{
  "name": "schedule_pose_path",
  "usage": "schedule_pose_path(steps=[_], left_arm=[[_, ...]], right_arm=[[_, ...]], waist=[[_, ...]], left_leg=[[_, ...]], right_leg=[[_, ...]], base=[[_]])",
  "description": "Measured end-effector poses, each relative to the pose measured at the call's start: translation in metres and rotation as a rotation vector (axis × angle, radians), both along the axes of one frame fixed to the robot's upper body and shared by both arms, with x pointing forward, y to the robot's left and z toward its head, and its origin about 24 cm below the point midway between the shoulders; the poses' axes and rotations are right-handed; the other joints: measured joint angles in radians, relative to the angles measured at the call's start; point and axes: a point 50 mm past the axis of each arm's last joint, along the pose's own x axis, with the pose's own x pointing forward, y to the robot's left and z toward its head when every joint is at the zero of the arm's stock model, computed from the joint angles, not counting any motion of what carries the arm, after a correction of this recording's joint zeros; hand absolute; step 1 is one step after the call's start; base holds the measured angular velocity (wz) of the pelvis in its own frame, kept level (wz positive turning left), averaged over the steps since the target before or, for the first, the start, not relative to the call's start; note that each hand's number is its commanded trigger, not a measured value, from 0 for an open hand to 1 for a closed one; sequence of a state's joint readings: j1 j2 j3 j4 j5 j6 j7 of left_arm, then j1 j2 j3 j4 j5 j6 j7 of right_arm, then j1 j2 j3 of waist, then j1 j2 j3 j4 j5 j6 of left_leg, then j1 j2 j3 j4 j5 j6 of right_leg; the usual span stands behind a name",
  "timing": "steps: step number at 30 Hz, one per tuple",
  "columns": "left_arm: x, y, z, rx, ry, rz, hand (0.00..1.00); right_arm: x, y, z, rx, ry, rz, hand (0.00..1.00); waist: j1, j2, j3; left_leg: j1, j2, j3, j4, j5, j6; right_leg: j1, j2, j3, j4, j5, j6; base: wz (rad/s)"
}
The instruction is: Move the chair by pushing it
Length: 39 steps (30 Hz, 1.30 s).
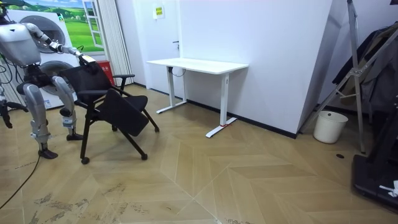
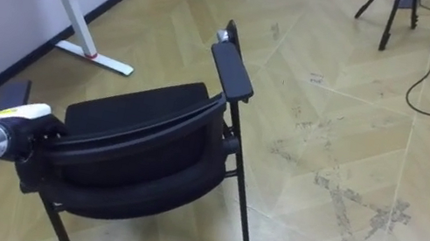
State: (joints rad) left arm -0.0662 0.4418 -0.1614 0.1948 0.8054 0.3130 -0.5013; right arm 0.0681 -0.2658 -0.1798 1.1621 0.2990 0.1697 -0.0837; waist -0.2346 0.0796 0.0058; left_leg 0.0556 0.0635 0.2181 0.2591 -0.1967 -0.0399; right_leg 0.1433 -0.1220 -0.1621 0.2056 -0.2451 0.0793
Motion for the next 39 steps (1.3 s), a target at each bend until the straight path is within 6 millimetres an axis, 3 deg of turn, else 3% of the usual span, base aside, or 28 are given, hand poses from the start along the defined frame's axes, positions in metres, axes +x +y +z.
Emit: schedule_pose_path(steps=[10, 16, 22, 25, 27, 31, 33, 35, 39], left_arm=[[0.003, -0.007, 0.002, 0.0, -0.063, -0.014, 1.0], [0.001, -0.009, 0.0, -0.008, -0.069, -0.02, 1.0], [-0.001, -0.009, -0.002, -0.01, -0.074, -0.016, 1.0], [0.0, -0.009, 0.0, -0.008, -0.083, -0.019, 1.0], [0.001, -0.009, 0.001, -0.004, -0.098, -0.02, 1.0], [0.004, -0.008, 0.007, 0.008, -0.137, -0.036, 1.0], [0.006, -0.011, 0.013, 0.023, -0.171, -0.058, 1.0], [0.01, -0.013, 0.018, 0.03, -0.19, -0.088, 1.0], [0.013, -0.017, 0.021, 0.026, -0.217, -0.124, 1.0]], right_arm=[[0.004, 0.001, 0.0, 0.003, 0.004, 0.036, 0.0], [0.011, -0.002, 0.004, -0.043, -0.008, 0.113, 0.0], [0.022, -0.017, 0.015, -0.226, 0.076, 0.386, 0.0], [0.038, -0.033, 0.028, -0.357, 0.106, 0.538, 0.0], [0.053, -0.04, 0.04, -0.444, 0.088, 0.608, 0.0], [0.107, -0.051, 0.083, -0.706, 0.004, 0.802, 0.0], [0.137, -0.049, 0.111, -0.831, -0.086, 0.858, 0.0], [0.153, -0.046, 0.13, -0.925, -0.136, 0.899, 0.0], [0.187, -0.03, 0.163, -1.09, -0.216, 1.004, 0.0]], waist=[[0.028, 0.0, -0.0011], [0.037, 0.008, -0.0065], [0.038, 0.009, -0.0077], [0.047, 0.005, -0.006], [0.053, -0.01, -0.0073], [0.071, -0.046, -0.0059], [0.08, -0.074, -0.0049], [0.096, -0.089, -0.003], [0.116, -0.098, -0.0025]], left_leg=[[-0.018, 0.001, -0.001, 0.007, 0.0, 0.001], [-0.019, 0.001, 0.0, 0.007, 0.0, 0.001], [-0.018, 0.0, 0.001, 0.006, 0.0, 0.001], [-0.019, -0.001, 0.003, 0.007, 0.0, 0.001], [-0.019, -0.003, 0.005, 0.007, 0.0, 0.001], [-0.02, -0.006, 0.009, 0.008, 0.002, 0.0], [-0.029, -0.005, 0.009, 0.013, 0.002, 0.001], [-0.036, -0.005, 0.008, 0.017, 0.002, 0.001], [-0.048, -0.005, 0.006, 0.024, 0.002, 0.001]], right_leg=[[-0.011, 0.002, 0.0, 0.0, 0.007, -0.004], [-0.011, 0.002, 0.0, -0.001, 0.01, -0.005], [-0.012, 0.001, 0.003, 0.001, 0.009, -0.005], [-0.024, -0.001, 0.007, 0.019, 0.003, -0.004], [-0.04, -0.007, 0.007, 0.051, -0.013, -0.006], [-0.057, -0.013, 0.009, 0.081, -0.026, -0.007], [-0.061, -0.013, 0.008, 0.08, -0.026, -0.007], [-0.062, -0.012, 0.008, 0.076, -0.024, -0.006], [-0.063, -0.012, 0.006, 0.065, -0.016, -0.004]], base=[[0.0], [0.0], [0.0], [-0.03], [0.0], [-0.02], [0.05], [0.03], [0.02]])
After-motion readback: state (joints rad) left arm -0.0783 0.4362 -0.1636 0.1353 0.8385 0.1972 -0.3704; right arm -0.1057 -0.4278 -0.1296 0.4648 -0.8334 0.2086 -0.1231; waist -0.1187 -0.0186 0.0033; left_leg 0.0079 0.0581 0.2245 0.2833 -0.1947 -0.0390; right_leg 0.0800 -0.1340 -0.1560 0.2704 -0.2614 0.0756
